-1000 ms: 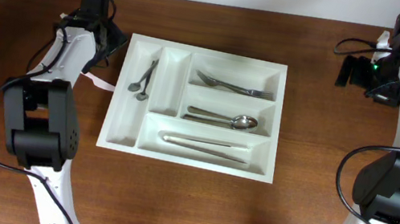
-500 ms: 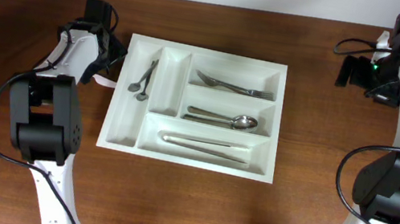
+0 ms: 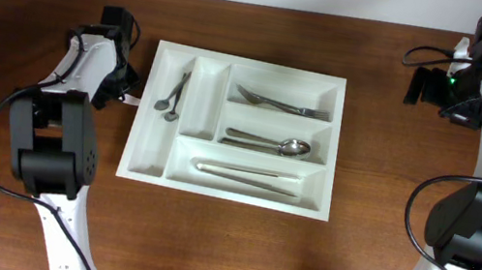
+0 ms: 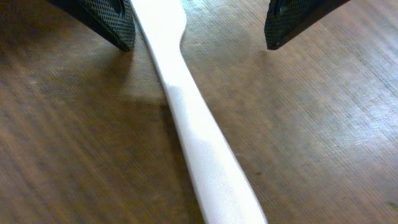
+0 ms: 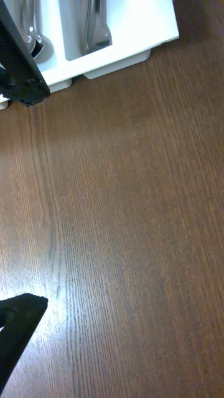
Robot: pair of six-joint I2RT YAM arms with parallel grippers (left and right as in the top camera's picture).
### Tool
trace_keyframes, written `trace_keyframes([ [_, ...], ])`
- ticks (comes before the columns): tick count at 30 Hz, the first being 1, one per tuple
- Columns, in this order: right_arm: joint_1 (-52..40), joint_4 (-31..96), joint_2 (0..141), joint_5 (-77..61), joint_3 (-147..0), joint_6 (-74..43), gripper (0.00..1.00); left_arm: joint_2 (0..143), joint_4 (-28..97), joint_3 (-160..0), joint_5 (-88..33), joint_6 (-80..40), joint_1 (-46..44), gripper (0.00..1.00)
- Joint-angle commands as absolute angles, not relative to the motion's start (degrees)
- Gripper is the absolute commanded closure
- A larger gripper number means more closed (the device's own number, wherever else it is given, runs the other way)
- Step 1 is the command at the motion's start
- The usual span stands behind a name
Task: Pack container
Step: 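Lower the left gripper and close it on the white plastic spoon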
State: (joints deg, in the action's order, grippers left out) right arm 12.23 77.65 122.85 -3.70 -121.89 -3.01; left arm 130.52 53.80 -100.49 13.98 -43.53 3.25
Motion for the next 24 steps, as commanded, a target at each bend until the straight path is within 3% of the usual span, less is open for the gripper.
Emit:
trace_keyframes([
  [1, 12.03, 77.58, 121.97, -3.62, -122.48, -3.29, 0.01, 132.7, 57.23, -100.16, 15.03, -43.44, 4.82, 0.32],
  [12, 12.03, 77.58, 121.97, -3.62, -122.48, -3.27, 0.01, 139.48, 62.22, -99.02, 13.72, -43.4, 7.35, 0.33],
  [16, 12.03, 77.58, 121.97, -3.62, -122.48, -3.29, 0.01, 139.94, 61.98, -97.69, 12.88, -43.42, 7.31, 0.42],
  [24, 12.03, 77.58, 121.97, -3.62, -122.48, -3.29, 0.01, 139.94, 61.98, -95.68, 12.88, -43.42, 7.31, 0.48],
])
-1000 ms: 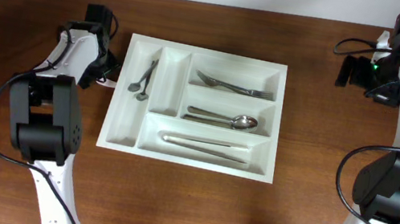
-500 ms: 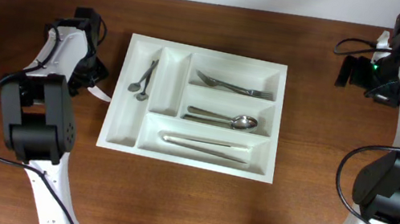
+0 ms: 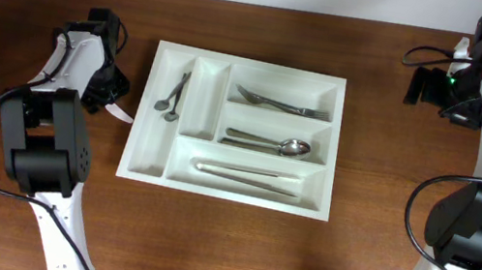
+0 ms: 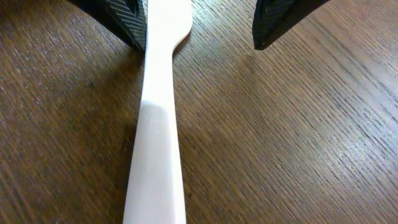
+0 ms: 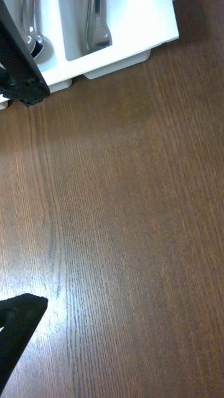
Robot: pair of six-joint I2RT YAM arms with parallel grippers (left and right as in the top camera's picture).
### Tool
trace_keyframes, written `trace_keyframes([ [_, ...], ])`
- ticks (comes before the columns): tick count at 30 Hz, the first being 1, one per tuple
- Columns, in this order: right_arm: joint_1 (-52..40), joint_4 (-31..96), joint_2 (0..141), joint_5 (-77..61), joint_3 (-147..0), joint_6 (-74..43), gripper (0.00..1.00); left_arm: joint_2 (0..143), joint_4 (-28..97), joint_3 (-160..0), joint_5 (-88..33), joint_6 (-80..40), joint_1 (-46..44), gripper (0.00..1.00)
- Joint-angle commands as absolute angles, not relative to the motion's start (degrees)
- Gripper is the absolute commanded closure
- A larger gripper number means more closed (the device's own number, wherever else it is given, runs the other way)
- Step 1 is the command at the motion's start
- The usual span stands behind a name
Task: Pack container
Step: 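Lower the left gripper and close it on the white plastic spoon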
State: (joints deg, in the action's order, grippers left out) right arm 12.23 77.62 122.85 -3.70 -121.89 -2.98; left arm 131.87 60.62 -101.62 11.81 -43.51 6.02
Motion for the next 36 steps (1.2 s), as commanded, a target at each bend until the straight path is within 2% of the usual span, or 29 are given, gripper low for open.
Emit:
trace_keyframes([
  [1, 12.03, 77.58, 121.97, -3.62, -122.48, -3.29, 0.01, 139.94, 61.98, -95.42, 12.82, -43.42, 7.31, 0.51],
  [7, 12.03, 77.58, 121.97, -3.62, -122.48, -3.29, 0.01, 139.94, 59.59, -91.7, 9.8, -43.4, 7.31, 0.54],
  [9, 12.03, 77.58, 121.97, -3.62, -122.48, -3.29, 0.01, 139.94, 59.44, -91.33, 9.82, -43.4, 7.31, 0.62],
  [10, 12.03, 77.58, 121.97, -3.62, -122.48, -3.29, 0.01, 139.94, 59.46, -91.31, 9.82, -43.4, 7.31, 0.71],
  [12, 12.03, 77.58, 121.97, -3.62, -122.48, -3.29, 0.01, 139.94, 59.44, -91.31, 9.8, -43.4, 7.31, 0.81],
  [16, 12.03, 77.58, 121.97, -3.62, -122.48, -3.29, 0.01, 139.94, 59.44, -91.31, 9.78, -43.4, 7.31, 0.88],
  [17, 12.03, 77.58, 121.97, -3.62, -122.48, -3.27, 0.01, 139.94, 59.42, -91.31, 9.78, -43.4, 7.31, 0.93],
  [19, 12.03, 77.58, 121.97, -3.62, -122.48, -3.27, 0.01, 139.94, 59.4, -91.31, 9.8, -43.4, 7.31, 0.98],
  [25, 12.03, 77.58, 121.97, -3.62, -122.48, -3.29, 0.01, 139.94, 59.2, -91.31, 9.89, -43.4, 7.35, 0.98],
  [26, 12.03, 77.58, 121.97, -3.62, -122.48, -3.29, 0.01, 139.94, 59.11, -91.31, 9.89, -43.4, 7.35, 0.95],
  [27, 12.03, 77.58, 121.97, -3.62, -122.48, -3.29, 0.01, 139.94, 58.94, -91.31, 9.96, -43.4, 7.35, 0.87],
  [28, 12.03, 77.58, 121.97, -3.62, -122.48, -3.29, 0.01, 139.94, 58.52, -91.33, 10.55, -43.4, 7.38, 0.73],
  [30, 12.03, 77.58, 121.97, -3.62, -122.48, -3.29, 0.01, 139.94, 57.98, -91.33, 10.79, -43.38, 7.46, 0.55],
  [33, 12.03, 77.58, 121.97, -3.62, -122.48, -3.29, 0.01, 139.94, 57.54, -91.33, 10.35, -43.38, 8.19, 0.48],
  [36, 12.03, 77.58, 121.97, -3.62, -122.48, -3.29, 0.01, 139.94, 57.21, -91.33, 10.31, -43.38, 9.23, 0.48],
])
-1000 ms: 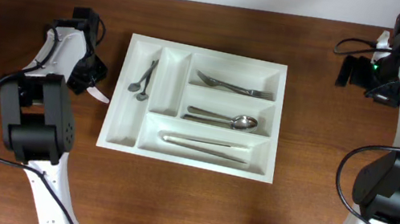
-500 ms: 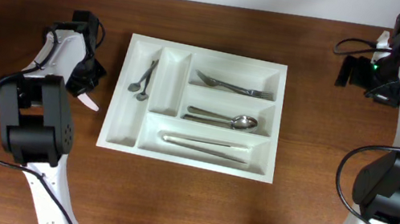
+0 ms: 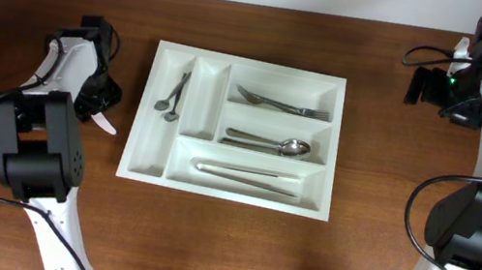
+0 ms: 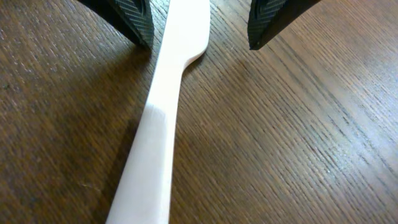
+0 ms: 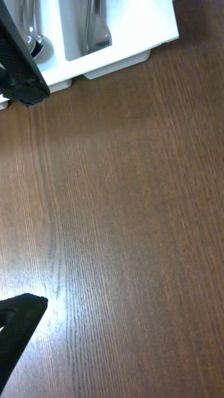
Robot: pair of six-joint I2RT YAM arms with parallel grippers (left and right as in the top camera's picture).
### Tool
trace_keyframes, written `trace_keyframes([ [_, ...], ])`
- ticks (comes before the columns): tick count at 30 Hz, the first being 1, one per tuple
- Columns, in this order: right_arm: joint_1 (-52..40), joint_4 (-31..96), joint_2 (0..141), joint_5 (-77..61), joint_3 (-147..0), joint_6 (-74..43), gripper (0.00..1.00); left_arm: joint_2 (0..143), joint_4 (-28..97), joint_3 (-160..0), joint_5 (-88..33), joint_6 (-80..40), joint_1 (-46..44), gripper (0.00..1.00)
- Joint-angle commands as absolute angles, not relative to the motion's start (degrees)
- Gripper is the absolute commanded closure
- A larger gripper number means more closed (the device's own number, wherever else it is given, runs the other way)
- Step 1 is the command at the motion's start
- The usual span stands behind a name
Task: Pack container
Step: 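Lower the left gripper and close it on the white plastic spoon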
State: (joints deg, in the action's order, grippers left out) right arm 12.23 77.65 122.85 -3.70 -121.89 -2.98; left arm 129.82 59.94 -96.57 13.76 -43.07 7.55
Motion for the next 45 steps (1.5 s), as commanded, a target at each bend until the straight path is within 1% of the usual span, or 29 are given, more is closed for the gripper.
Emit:
trace_keyframes([
  [1, 12.03, 77.58, 121.97, -3.62, -122.48, -3.29, 0.01, 139.94, 56.99, -91.33, 10.28, -43.35, 9.87, 0.48],
  [4, 12.03, 77.58, 121.97, -3.62, -122.48, -3.27, 0.01, 139.94, 54.85, -91.33, 9.04, -41.04, 11.44, 0.5],
  [7, 12.03, 77.58, 121.97, -3.62, -122.48, -3.29, 0.01, 139.94, 49.65, -91.33, 2.5, -33.47, 13.39, 0.59],
  [9, 12.03, 77.58, 121.97, -3.62, -122.48, -3.29, 0.01, 139.94, 48.4, -91.33, 0.38, -33.34, 14.55, 0.59],
  [13, 12.03, 77.58, 121.97, -3.62, -122.48, -3.29, 0.01, 139.94, 47.97, -91.33, -0.08, -33.32, 15.07, 0.6],
  [14, 12.03, 77.58, 121.97, -3.62, -122.48, -3.29, 0.01, 139.94, 47.97, -91.33, -0.1, -33.32, 15.07, 0.63],
  [15, 12.03, 77.58, 121.97, -3.62, -122.48, -3.27, 0.01, 139.94, 47.97, -91.33, -0.3, -33.32, 15.07, 0.71],
  [18, 12.03, 77.58, 121.97, -3.62, -122.48, -3.29, 0.01, 139.94, 48.01, -91.33, -0.51, -33.34, 15.03, 0.88],
  [20, 12.03, 77.58, 121.97, -3.62, -122.48, -3.29, 0.01, 139.94, 48.03, -91.33, -0.75, -33.34, 15.03, 0.96],
  [21, 12.03, 77.58, 121.97, -3.62, -122.48, -3.29, 0.01, 139.94, 48.03, -91.33, -0.8, -33.34, 15.03, 0.98],
  [32, 12.03, 77.58, 121.97, -3.62, -122.48, -3.27, 0.01, 139.7, 50.35, -93.89, -1.3, -32.38, 15.07, 0.98],
  [45, 12.03, 77.58, 121.97, -3.62, -122.48, -3.29, 0.01, 139.15, 62.52, -110.93, -1.17, -29.61, 15.0, 0.98],
])
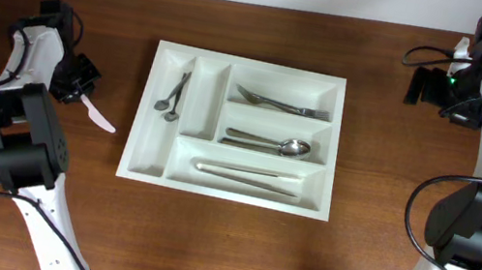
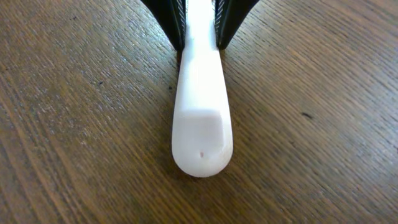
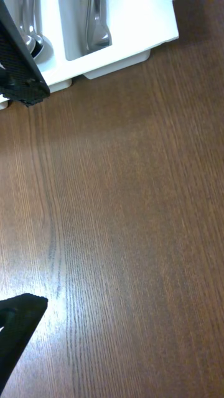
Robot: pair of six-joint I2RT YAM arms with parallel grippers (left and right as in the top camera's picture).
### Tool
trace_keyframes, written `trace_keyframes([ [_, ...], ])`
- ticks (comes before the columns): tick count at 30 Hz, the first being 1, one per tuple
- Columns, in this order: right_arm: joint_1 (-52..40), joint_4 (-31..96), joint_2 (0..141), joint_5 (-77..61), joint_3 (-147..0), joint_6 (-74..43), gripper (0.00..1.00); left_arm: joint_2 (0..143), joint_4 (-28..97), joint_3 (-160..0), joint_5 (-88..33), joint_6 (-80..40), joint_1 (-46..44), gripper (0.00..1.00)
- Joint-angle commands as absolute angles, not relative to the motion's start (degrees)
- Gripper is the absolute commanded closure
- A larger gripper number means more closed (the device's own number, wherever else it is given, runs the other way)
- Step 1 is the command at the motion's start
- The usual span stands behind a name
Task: Pack container
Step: 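Lower the left gripper and close it on the white plastic spoon, then carry the white spoon into the tray's second compartment and release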
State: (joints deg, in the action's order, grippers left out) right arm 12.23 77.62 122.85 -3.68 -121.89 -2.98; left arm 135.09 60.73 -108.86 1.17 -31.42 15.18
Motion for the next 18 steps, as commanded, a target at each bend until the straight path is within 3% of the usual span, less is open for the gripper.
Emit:
trace_keyframes([
  [1, 12.03, 77.58, 121.97, -3.62, -122.48, -3.29, 0.01, 139.15, 63.46, -112.4, -1.23, -29.3, 15.0, 0.98],
  [18, 12.03, 77.58, 121.97, -3.62, -122.48, -3.29, 0.01, 139.15, 66.94, -121.89, -1.39, -24.99, 14.72, 0.98],
])
